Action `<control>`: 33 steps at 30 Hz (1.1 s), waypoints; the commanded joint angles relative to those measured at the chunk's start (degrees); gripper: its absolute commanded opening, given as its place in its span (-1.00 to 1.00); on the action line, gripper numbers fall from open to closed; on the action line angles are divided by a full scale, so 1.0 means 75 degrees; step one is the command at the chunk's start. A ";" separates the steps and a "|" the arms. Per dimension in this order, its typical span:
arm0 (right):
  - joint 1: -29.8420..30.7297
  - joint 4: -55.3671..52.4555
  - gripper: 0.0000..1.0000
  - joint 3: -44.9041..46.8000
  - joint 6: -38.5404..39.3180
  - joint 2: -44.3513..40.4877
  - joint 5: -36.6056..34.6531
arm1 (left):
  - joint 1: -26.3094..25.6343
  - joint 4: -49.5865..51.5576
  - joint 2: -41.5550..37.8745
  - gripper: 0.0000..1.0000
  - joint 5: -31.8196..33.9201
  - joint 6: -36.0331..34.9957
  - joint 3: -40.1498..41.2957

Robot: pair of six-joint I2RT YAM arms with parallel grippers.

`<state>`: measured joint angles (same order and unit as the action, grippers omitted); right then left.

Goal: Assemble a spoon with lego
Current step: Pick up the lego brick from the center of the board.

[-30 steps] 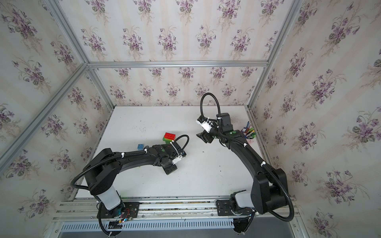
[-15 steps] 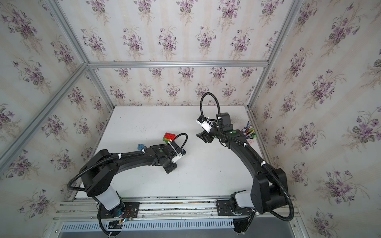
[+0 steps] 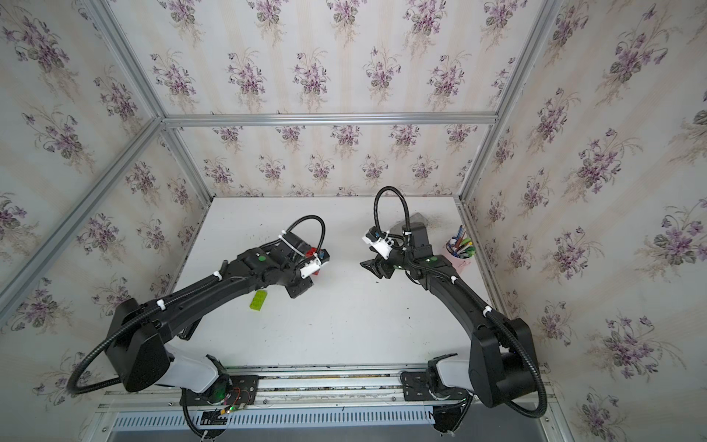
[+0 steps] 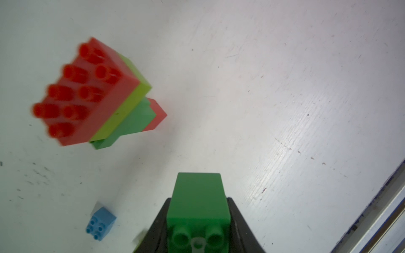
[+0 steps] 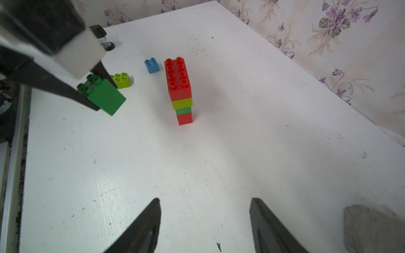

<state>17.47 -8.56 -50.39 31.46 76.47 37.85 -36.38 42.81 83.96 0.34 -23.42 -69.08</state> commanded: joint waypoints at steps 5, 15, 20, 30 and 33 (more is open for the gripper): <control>0.0806 0.1537 0.32 0.0099 -0.0258 0.0641 0.0379 | 0.1543 0.0762 0.0251 -0.60 -0.1894 -0.3253 -0.1121; 0.1419 0.2052 0.32 -0.0501 -0.1023 0.1727 -0.0032 | 0.2410 0.1644 0.1847 -0.57 -0.2453 -0.4948 -0.3010; 0.1722 0.2011 0.33 -0.0791 -0.0938 0.2200 -0.0376 | 0.2446 0.1661 0.2126 -0.56 -0.2413 -0.5077 -0.3324; 0.2275 0.2549 0.33 -0.1432 -0.1351 0.3188 -0.0570 | 0.2467 0.1646 0.2221 -0.53 -0.2424 -0.5180 -0.3341; 0.2299 0.2617 0.33 -0.1625 -0.1474 0.3404 -0.0776 | 0.2494 0.1648 0.2200 -0.53 -0.2386 -0.5174 -0.3307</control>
<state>34.52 8.69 -61.52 21.63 100.92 33.19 -17.89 54.43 100.64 -16.75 -60.93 -93.89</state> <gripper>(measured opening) 0.666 0.354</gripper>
